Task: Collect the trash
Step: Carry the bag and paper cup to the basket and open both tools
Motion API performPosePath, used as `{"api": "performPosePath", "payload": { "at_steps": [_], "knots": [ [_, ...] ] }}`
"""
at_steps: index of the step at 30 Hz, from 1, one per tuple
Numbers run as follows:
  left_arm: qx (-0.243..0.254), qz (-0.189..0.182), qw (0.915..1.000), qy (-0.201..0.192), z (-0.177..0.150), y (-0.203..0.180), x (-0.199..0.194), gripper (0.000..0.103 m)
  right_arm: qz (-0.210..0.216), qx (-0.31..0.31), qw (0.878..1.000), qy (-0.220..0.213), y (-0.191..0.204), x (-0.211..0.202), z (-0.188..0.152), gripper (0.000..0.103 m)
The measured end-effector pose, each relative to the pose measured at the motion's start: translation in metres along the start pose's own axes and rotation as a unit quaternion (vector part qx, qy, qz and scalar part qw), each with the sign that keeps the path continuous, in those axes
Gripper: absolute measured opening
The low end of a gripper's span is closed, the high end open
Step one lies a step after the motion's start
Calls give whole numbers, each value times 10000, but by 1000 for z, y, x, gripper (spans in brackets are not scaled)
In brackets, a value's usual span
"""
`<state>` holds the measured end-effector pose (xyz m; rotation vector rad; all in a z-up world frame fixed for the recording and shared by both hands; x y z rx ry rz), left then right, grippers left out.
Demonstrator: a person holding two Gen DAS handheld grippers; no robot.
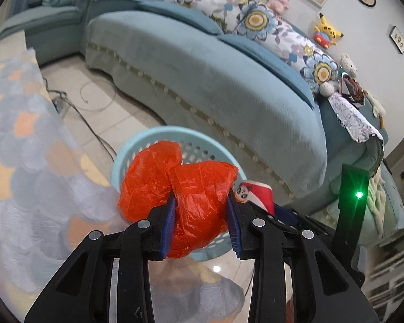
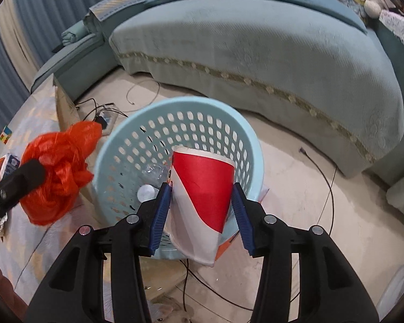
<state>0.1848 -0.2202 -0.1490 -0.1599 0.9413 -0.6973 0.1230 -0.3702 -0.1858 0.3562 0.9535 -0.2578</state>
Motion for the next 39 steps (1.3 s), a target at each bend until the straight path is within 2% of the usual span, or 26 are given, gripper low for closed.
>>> {"api": "performPosePath", "payload": {
  "at_steps": [5,13,17,29,34,39],
  "knots": [
    [18,41,10000,18,-2,3,5,44,52,85,9999,93,-2,10,3,44],
    [-59,1,9999,-119,4,6,-8,54,142,177,9997,88,-10,11,3,46],
    [-80,-275,9995,-125,5,0,-13,73,144,201,9996,102,-10,10,1,46],
    [-105,-88,9993,-343,7,8,-35,73,182,78,9998,-17,1,-4,5,46],
    [-123,-16,9973,-719,16,7,-73,73,350,-104,9989,-290,20,-29,18,46],
    [-98,202,9924,-1213,24,16,-133,73,675,-439,9948,-622,58,-61,28,46]
  ]
}}
Point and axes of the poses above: each gripper's, at about its wrist camera, not at the fingertips, and x roughly the way its jaws point, y to its left, z to its top, the point moved 7 cm from there along x, roughly the way its jaws point
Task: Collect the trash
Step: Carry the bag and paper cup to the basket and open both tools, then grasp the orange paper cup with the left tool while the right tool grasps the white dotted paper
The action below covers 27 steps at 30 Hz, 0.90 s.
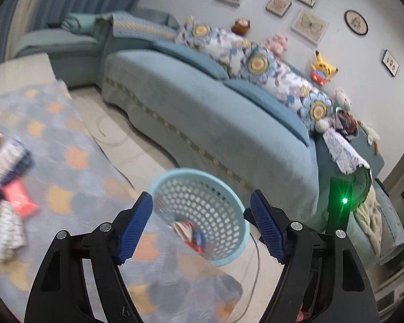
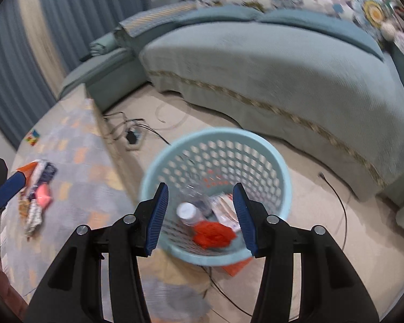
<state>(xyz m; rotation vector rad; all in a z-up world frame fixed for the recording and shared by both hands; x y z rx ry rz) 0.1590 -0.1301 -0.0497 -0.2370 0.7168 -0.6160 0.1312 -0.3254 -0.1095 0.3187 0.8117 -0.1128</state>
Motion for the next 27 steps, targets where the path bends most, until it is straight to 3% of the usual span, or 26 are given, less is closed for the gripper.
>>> {"api": "performPosePath", "payload": {
  "at_steps": [5,8,13,16,18,23,27],
  "knots": [
    [-60,616,9973,-391,8,39,-55,73,494,-472,9974,-214,62,-16,5,47],
    [-190,1035,9931,-527,8,72,-83,73,774,-759,9937,-275,105,-20,2,52],
    [-550,1750,9812,-604,17,138,-118,73,1209,-1318,9836,-241,174,-21,-17,52],
    [-923,2055,9723,-628,27,180,-132,85,1476,-1756,9731,-208,223,-17,-29,52],
    [-1122,2237,9661,-632,33,208,-135,86,1654,-1970,9661,-214,248,-14,-35,52],
    [-1623,2410,9558,-453,44,266,-119,86,1899,-2351,9530,-201,293,0,-50,52],
    [-1932,2260,9544,-279,47,290,-95,86,2035,-2508,9464,-39,314,20,-59,52]
  ]
}}
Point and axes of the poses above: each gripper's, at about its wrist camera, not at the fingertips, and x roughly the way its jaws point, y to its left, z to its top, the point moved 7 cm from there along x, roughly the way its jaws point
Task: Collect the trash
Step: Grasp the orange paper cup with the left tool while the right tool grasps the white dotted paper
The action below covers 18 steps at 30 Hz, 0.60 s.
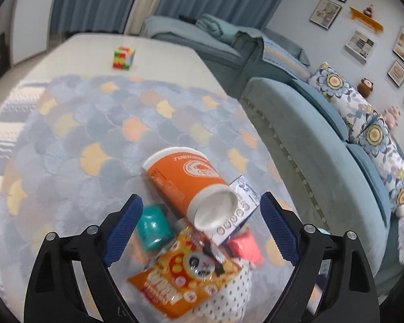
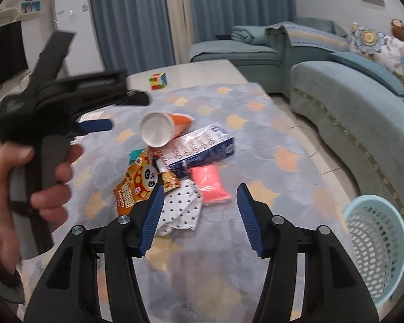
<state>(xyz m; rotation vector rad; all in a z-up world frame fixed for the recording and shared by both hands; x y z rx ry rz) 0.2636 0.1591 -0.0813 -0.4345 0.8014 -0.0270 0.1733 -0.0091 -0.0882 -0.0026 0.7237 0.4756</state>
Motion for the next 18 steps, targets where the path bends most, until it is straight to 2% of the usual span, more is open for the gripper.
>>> {"api": "performPosePath", "payload": {
  "at_steps": [3,7,10,12,13,15,18],
  "knots": [
    [-116,13,9997,218,2,1,20,86,223,146,9994,205,0,19,-4,52],
    [-92,282,9978,589,2,3,46,86,388,313,9975,500,0,41,-12,52],
    [-76,507,9956,787,0,8,60,83,523,461,9948,738,-1,56,-21,53],
    [-138,528,9944,900,-4,12,67,72,589,532,9929,887,0,65,-28,53],
    [-166,531,9938,961,-6,14,69,71,606,541,9925,917,0,67,-31,53],
    [-188,495,9927,1085,-12,17,74,58,599,508,9917,1016,4,72,-35,53],
    [-197,418,9931,1079,-18,20,74,53,562,407,9915,1098,10,77,-36,53]
  ]
}}
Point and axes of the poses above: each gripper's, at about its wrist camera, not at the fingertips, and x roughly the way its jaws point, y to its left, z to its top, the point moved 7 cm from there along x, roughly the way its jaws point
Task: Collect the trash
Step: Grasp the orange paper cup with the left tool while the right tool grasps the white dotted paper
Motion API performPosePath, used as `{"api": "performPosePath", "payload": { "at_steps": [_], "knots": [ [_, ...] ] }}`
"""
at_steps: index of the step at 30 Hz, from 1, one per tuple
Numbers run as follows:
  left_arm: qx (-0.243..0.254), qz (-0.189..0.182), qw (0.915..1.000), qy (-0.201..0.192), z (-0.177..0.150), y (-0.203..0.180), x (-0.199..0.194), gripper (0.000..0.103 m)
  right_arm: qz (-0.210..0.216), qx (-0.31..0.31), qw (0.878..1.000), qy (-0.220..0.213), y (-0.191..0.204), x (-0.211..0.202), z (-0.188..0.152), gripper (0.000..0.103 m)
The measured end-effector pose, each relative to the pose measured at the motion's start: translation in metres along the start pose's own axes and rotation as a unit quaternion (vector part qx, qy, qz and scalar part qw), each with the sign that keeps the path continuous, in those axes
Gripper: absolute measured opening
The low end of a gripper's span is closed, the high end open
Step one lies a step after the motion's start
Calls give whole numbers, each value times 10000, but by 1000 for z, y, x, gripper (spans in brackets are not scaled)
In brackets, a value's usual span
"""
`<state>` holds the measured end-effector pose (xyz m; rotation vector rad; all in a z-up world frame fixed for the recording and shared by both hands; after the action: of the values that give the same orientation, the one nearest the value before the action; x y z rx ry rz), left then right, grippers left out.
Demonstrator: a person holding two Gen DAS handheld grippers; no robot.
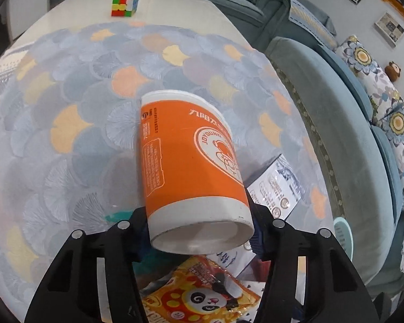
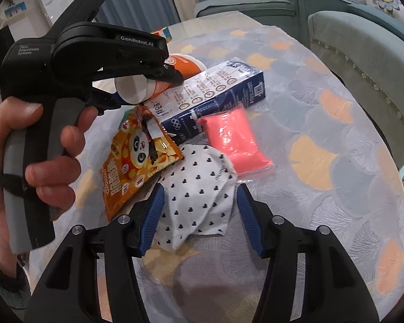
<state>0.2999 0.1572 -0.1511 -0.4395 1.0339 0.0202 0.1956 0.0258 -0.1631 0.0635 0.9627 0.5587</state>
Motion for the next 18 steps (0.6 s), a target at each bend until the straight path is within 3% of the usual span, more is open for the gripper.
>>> {"api": "performPosePath", "payload": {
  "at_steps": [9,11,18],
  "knots": [
    [-14,-63,9983,-572,-5,9,-31,53,-59,-72,9999,101,3,4,-2,51],
    [15,-87,9976,-690,-7,8,-41,53,-71,-156,9998,132,4,6,-1,37],
    [287,-164,9940,-1040,-27,-5,-78,53,124,-76,9999,69,6,-10,-14,24]
  ]
}}
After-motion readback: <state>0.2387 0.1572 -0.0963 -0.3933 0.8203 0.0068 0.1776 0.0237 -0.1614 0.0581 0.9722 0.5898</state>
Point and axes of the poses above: each gripper's, at about its wrist camera, not at the fingertips, and x roughly the way its jaws point, y to its left, z to its top, the point moved 7 cm from there along x, roughly the way its jaws point
